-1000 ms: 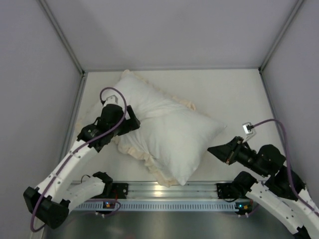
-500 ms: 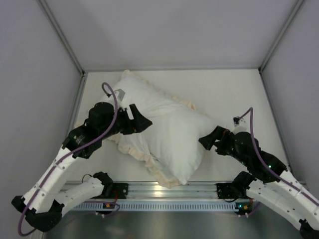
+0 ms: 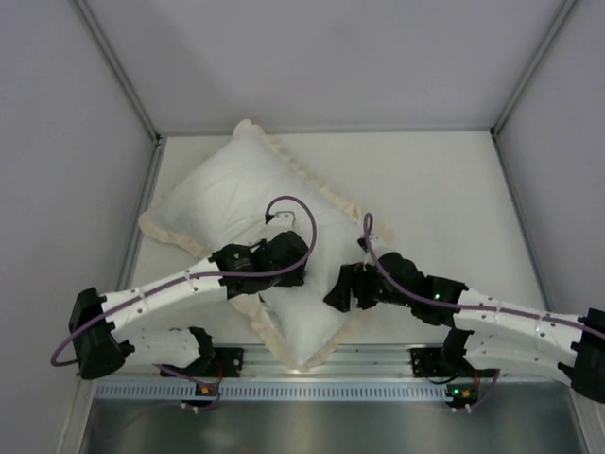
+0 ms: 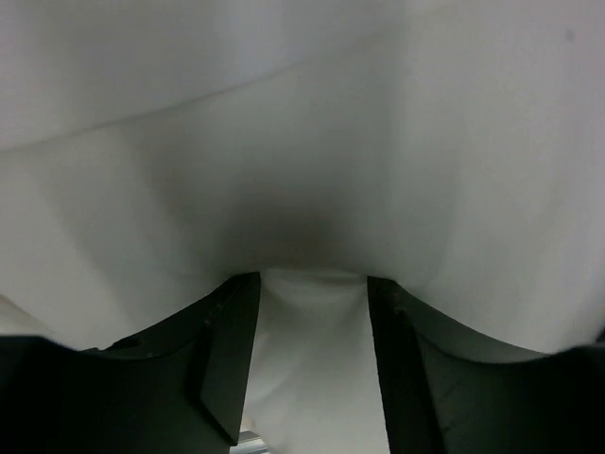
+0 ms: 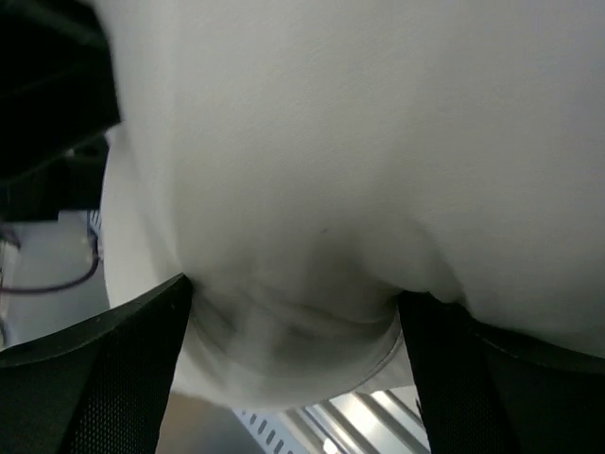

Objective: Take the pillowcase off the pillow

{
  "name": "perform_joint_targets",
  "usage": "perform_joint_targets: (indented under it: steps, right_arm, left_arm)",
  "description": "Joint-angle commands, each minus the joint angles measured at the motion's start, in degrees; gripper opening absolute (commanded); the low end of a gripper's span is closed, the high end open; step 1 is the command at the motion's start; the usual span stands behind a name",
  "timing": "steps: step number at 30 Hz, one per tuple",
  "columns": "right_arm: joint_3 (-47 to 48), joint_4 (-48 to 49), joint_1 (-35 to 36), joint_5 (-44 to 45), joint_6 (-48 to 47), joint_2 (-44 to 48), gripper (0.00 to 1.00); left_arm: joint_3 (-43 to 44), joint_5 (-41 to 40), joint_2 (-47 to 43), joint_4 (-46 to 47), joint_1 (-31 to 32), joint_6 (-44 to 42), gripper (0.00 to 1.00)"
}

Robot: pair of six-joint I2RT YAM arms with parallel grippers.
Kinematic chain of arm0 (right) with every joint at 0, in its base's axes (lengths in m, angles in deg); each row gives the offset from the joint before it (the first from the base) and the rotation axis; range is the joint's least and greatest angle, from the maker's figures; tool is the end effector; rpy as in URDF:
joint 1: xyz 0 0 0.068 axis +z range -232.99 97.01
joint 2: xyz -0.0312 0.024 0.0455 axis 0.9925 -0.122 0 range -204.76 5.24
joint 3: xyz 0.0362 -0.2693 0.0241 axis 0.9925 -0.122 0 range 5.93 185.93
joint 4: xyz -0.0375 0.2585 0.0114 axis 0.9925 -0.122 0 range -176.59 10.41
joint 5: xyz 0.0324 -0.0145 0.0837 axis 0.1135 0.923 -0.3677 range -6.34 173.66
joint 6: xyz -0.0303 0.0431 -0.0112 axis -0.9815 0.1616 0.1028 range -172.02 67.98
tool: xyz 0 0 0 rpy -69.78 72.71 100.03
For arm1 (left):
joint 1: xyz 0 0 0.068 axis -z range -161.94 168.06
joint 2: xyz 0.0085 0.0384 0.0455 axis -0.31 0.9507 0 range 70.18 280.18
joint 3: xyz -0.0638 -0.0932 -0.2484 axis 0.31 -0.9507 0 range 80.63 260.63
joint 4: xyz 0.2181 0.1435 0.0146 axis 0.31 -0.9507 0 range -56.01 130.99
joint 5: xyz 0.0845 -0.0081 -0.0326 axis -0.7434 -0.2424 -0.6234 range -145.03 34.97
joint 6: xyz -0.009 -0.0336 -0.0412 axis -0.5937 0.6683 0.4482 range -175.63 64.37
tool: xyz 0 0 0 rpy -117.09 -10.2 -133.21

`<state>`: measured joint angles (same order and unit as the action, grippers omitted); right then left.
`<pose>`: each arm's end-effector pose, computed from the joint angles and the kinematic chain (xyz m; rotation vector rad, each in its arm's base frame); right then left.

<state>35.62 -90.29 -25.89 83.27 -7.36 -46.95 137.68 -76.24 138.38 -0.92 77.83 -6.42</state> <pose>0.1081 0.1673 0.2238 -0.2575 2.3232 0.9858 0.1311 -0.1995 0.2845 0.0726 2.4505 -0.3992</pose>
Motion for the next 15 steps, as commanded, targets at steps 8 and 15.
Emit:
perform_joint_targets:
  steps: [8,15]
  right_arm:
    - [-0.6,12.0,22.7,-1.0,1.9,9.9,0.85]
    - [12.9,-14.0,23.1,28.2,-0.8,24.9,0.93]
  left_arm:
    - [4.0,-6.9,-25.0,-7.3,-0.8,5.3,0.91]
    - [7.3,2.0,-19.5,-7.0,-0.8,1.4,0.91]
